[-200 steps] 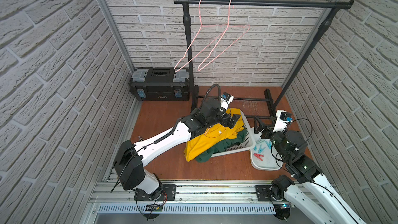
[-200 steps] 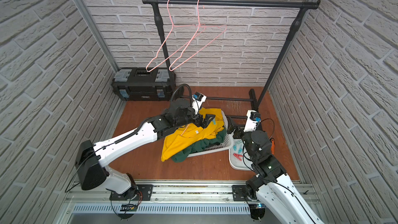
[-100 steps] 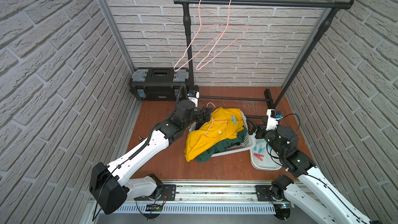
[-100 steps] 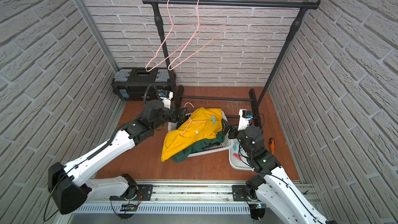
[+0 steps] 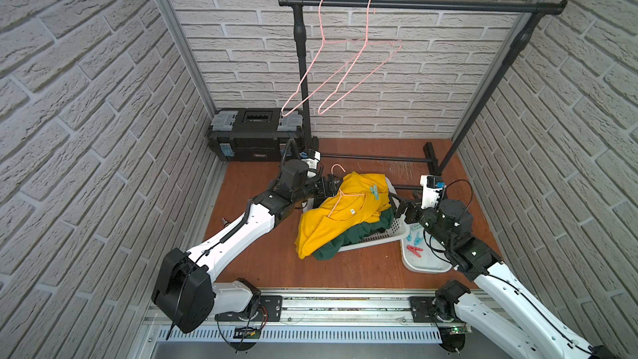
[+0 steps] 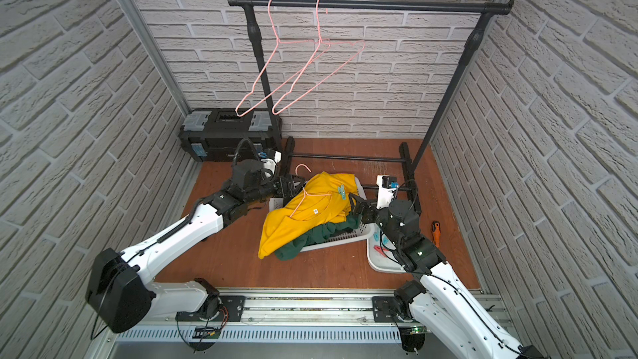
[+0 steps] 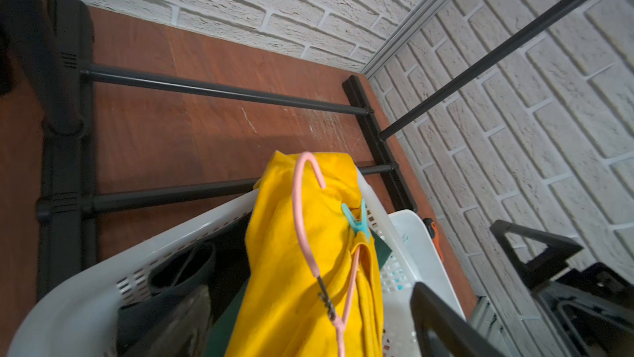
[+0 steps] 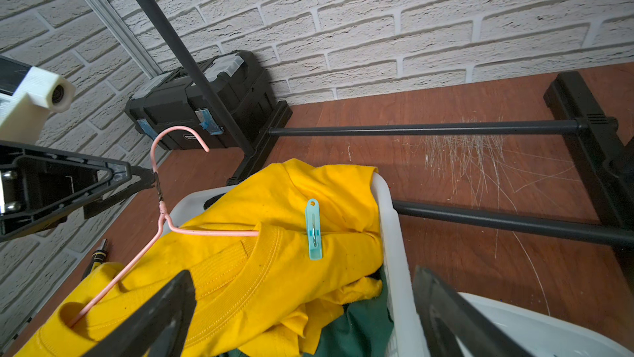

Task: Remove the clothespins securing t-shirts to the hanger
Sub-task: Pick up the hanger from the basket.

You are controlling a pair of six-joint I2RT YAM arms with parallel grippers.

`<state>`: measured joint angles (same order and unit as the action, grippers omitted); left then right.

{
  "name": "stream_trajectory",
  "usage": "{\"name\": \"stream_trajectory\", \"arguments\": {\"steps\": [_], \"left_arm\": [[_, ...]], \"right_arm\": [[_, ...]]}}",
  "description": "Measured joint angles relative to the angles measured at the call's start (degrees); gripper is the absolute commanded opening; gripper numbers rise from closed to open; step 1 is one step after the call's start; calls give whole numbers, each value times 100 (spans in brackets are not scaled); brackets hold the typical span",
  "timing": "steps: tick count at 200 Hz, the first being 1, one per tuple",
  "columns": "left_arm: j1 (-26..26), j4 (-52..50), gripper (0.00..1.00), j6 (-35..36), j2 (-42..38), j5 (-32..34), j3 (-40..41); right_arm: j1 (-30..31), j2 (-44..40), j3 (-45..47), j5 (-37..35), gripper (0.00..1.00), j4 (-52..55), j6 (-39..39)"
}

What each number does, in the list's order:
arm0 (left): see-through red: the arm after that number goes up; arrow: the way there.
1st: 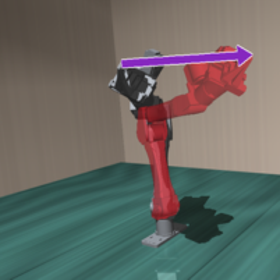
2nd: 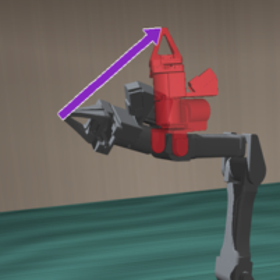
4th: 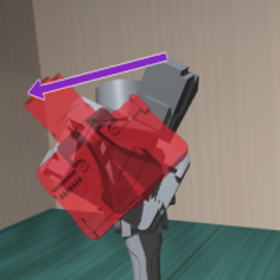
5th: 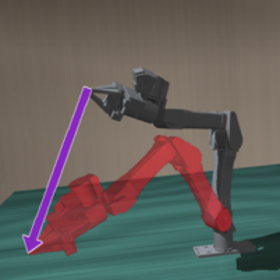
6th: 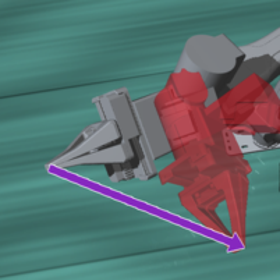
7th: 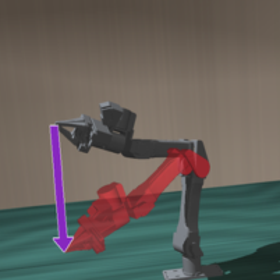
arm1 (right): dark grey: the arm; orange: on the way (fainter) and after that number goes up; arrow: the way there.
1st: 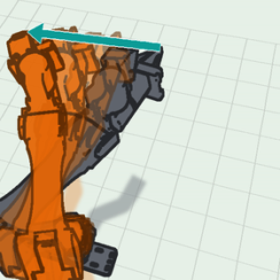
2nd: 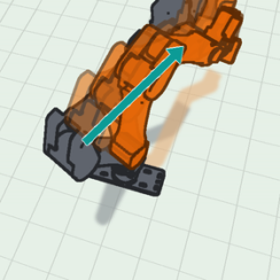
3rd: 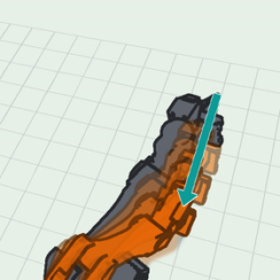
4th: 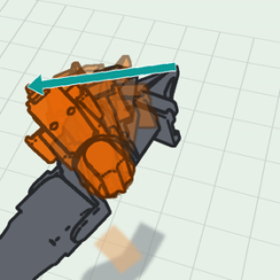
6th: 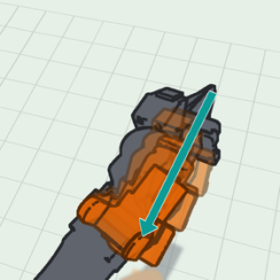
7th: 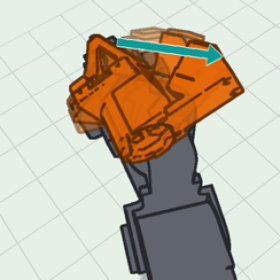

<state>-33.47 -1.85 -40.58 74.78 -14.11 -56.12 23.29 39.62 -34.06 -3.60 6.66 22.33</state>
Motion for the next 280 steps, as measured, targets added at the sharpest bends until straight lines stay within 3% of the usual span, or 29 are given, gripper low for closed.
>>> {"name": "stream_trajectory", "arguments": {"steps": [41, 71, 118, 151, 219, 280], "left_arm": [[76, 407, 61, -216, 428, -398, 0], [85, 566, 31, -302, 643, -544, 0], [90, 885, 25, -450, 688, -675, 0], [96, 1113, 4, -555, 756, -835, 0], [94, 431, 1, 46, 835, -1283, -645], [20, -1373, 1, 2026, 826, -1386, -1947]], "right_arm": [[0, 0, 0, 61, 100, 0, -2], [0, -2, 0, 83, 100, 0, -2], [0, -20, 0, 90, 100, 0, -2], [0, -22, 0, 114, 100, 0, -2], [0, 20, -70, 234, 100, 7, 24], [-26, 376, -750, 505, 100, 542, 157]]}}
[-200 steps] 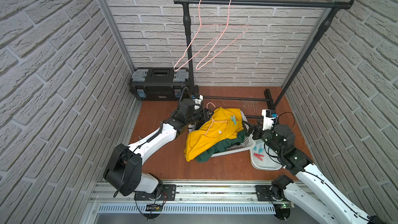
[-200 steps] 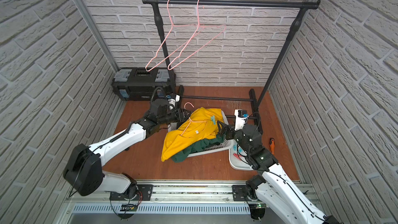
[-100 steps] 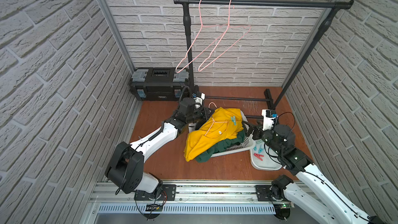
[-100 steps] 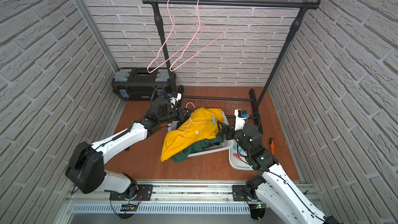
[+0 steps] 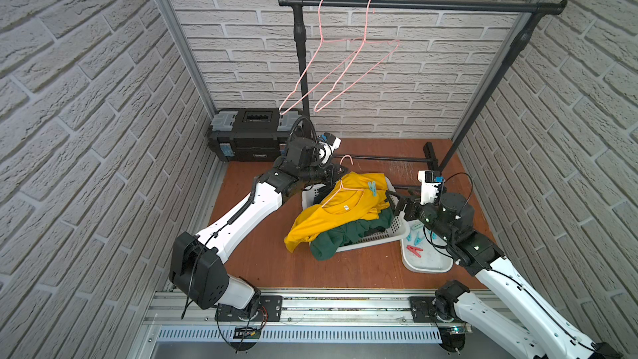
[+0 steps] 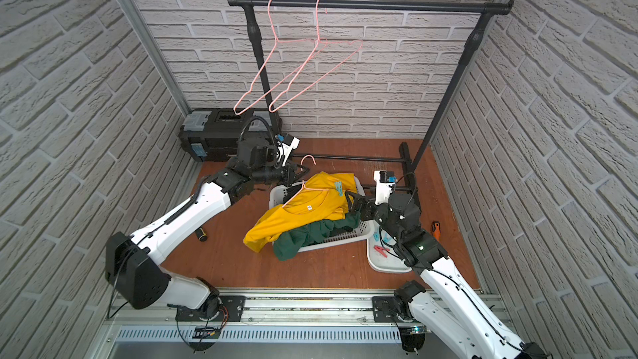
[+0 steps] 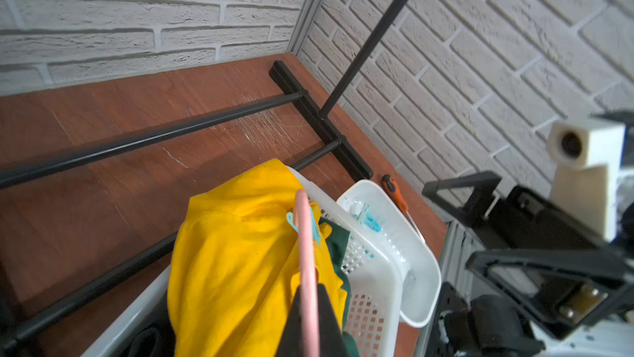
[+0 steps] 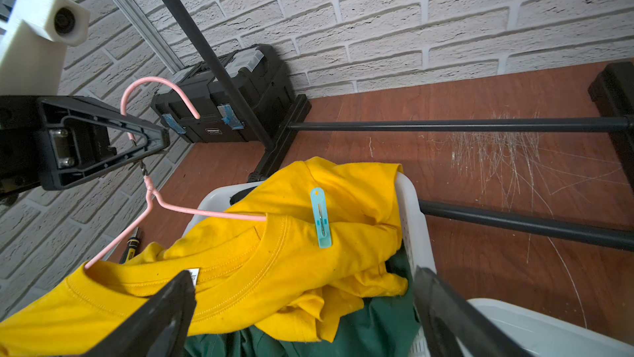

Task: Remove the clothespins securing t-shirts to the hanger
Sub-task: Pick up the hanger from the basket, then remove the clothespin from the hanger.

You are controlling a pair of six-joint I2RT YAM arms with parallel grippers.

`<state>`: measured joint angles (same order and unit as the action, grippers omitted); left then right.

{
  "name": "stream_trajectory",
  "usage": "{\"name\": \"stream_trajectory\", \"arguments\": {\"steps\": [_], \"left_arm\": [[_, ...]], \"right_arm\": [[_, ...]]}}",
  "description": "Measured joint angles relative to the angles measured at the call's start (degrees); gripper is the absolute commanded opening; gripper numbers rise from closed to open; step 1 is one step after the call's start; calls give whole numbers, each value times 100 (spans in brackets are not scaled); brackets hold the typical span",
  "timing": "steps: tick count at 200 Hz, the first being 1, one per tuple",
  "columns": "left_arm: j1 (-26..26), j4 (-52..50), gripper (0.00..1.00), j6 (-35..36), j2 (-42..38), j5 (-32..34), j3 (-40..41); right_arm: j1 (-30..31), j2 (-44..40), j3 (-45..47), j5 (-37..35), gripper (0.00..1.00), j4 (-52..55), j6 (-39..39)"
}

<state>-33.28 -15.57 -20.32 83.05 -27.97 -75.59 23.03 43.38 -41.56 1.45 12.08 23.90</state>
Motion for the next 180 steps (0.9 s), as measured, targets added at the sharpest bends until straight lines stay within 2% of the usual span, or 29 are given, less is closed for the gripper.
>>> {"name": "stream_trajectory", "arguments": {"steps": [62, 96, 132, 154, 180], "left_arm": [[-407, -905, 0, 1858, -299, 345, -155], [-960, -1250, 0, 2940, -603, 874, -203], [-1816, -1405, 0, 4033, -1071, 1672, 52], [-2190, -1375, 0, 4483, -1335, 2127, 413], [-2365, -1154, 0, 4723, -1478, 2500, 752]], "right_arm": [[-74, 809, -1051, 798, 100, 841, 369], [-109, 1266, -1493, 1134, 100, 1451, 551], [-138, 1635, -2022, 1213, 100, 2162, 463], [-181, 1869, -2308, 1211, 100, 2610, 420], [-227, 2098, -2426, 1211, 100, 3018, 603]]}}
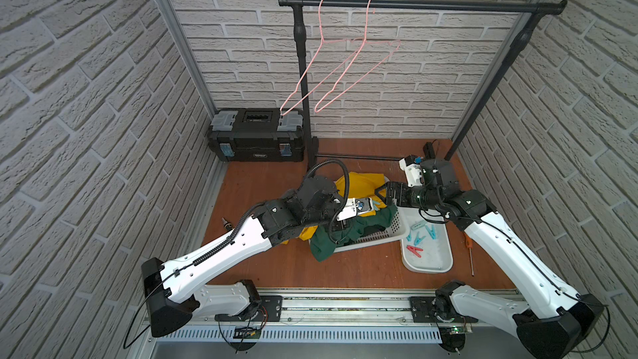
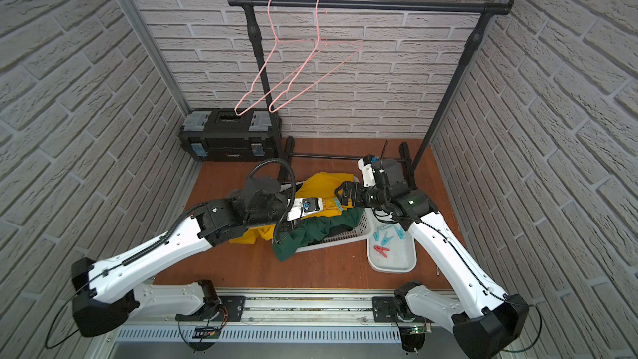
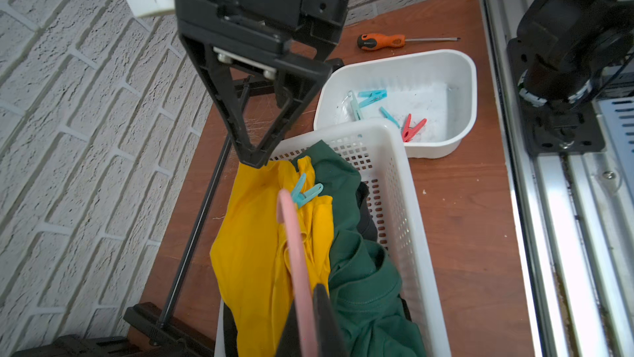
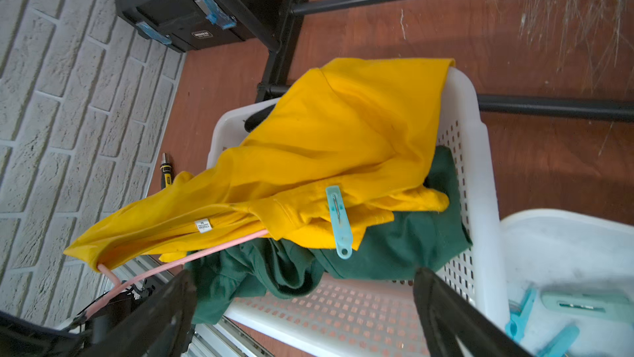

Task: Remove the clothespins securing t-shirts to the hanger
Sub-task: Remove the clothespin from the hanger.

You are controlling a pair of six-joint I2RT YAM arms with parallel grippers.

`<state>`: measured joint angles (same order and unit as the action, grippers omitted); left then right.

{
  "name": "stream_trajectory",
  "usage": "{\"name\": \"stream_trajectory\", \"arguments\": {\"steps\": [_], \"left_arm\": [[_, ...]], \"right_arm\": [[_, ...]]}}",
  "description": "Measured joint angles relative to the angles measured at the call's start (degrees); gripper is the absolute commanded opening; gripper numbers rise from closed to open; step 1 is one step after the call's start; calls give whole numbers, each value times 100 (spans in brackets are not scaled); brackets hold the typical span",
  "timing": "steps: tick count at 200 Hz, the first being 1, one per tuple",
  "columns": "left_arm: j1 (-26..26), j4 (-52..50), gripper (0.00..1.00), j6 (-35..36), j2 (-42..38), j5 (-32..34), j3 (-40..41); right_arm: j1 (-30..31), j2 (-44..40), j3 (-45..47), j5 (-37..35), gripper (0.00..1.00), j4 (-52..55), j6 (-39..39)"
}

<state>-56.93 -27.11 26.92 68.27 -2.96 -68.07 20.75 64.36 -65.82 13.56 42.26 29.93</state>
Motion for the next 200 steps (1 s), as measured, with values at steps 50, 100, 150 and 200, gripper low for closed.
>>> {"name": "stream_trajectory", "arguments": {"steps": [50, 100, 150, 200], "left_arm": [[-42, 732, 0, -42, -313, 321, 608], [-42, 1038, 0, -481, -374, 382, 732], [-42, 1434, 0, -1123, -415, 422, 903], [-186, 1773, 0, -1379, -452, 638, 1086]], "right_arm": [[-31, -459, 872, -76, 100, -57, 1266], [-31, -1244, 2092, -256, 99, -1165, 2826], [-31, -1591, 2846, -616, 97, -2205, 4317], [-28, -1360, 2975, -612, 92, -3025, 5401]]}}
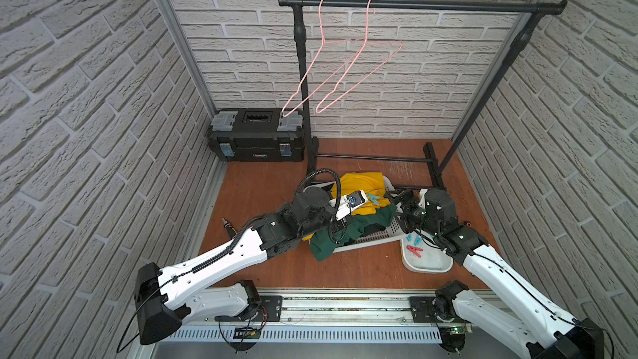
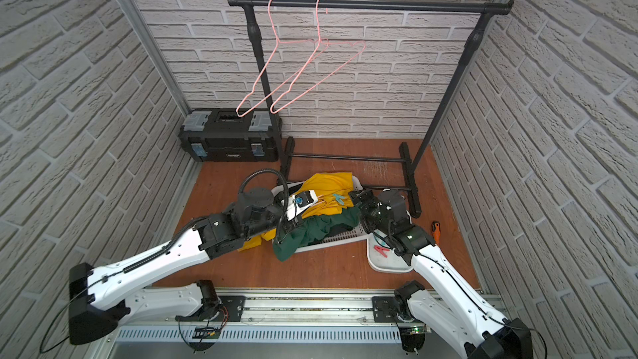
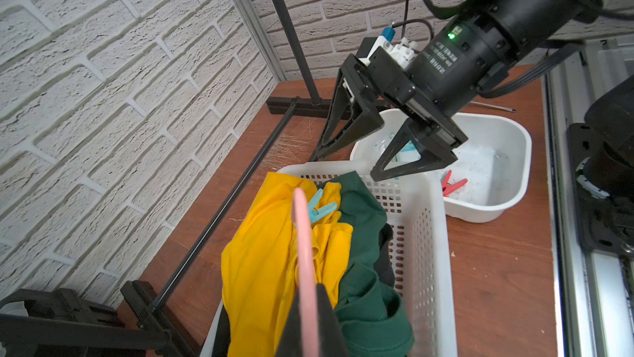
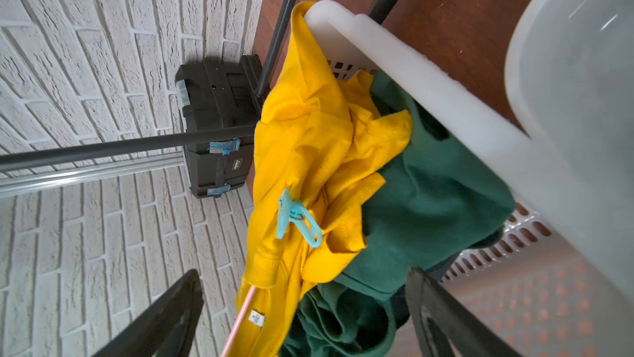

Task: Remove the clothespins securing t-shirts to the hanger
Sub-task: Remove the clothespin from the hanger.

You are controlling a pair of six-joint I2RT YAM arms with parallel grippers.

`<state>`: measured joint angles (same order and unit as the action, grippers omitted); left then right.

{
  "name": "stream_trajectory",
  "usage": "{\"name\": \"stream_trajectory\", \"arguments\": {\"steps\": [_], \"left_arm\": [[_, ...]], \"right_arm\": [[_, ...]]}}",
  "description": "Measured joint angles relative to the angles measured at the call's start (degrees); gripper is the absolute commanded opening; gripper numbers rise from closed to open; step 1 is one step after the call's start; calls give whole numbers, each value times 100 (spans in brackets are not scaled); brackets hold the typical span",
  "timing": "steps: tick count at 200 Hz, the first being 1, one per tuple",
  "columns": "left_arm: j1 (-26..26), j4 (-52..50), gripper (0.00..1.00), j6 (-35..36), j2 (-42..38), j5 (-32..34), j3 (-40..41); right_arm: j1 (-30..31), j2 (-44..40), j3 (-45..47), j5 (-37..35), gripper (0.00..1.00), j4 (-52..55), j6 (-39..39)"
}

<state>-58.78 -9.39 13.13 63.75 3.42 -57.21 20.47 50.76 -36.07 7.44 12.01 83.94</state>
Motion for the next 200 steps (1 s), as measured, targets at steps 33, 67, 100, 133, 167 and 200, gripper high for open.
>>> {"name": "stream_trajectory", "arguments": {"steps": [33, 67, 100, 133, 167, 200], "left_arm": [[-57, 90, 0, -31, -4, 85, 61], [-59, 199, 0, -31, -74, 142, 151], [-59, 219, 0, -31, -94, 146, 168], [-61, 219, 0, -31, -94, 146, 168], [-61, 219, 0, -31, -96, 146, 168], [-61, 216, 0, -28, -96, 146, 168]], "right_arm": [[20, 334, 146, 144, 85, -474, 673], [52, 737, 177, 385, 85, -846, 1139], [155, 914, 140, 442, 77, -1123, 1340], [223, 1040, 138, 431, 67, -1399, 1523], [269, 1178, 138, 420, 51, -1646, 1676], [297, 1198, 138, 400, 41, -1759, 1733]]}}
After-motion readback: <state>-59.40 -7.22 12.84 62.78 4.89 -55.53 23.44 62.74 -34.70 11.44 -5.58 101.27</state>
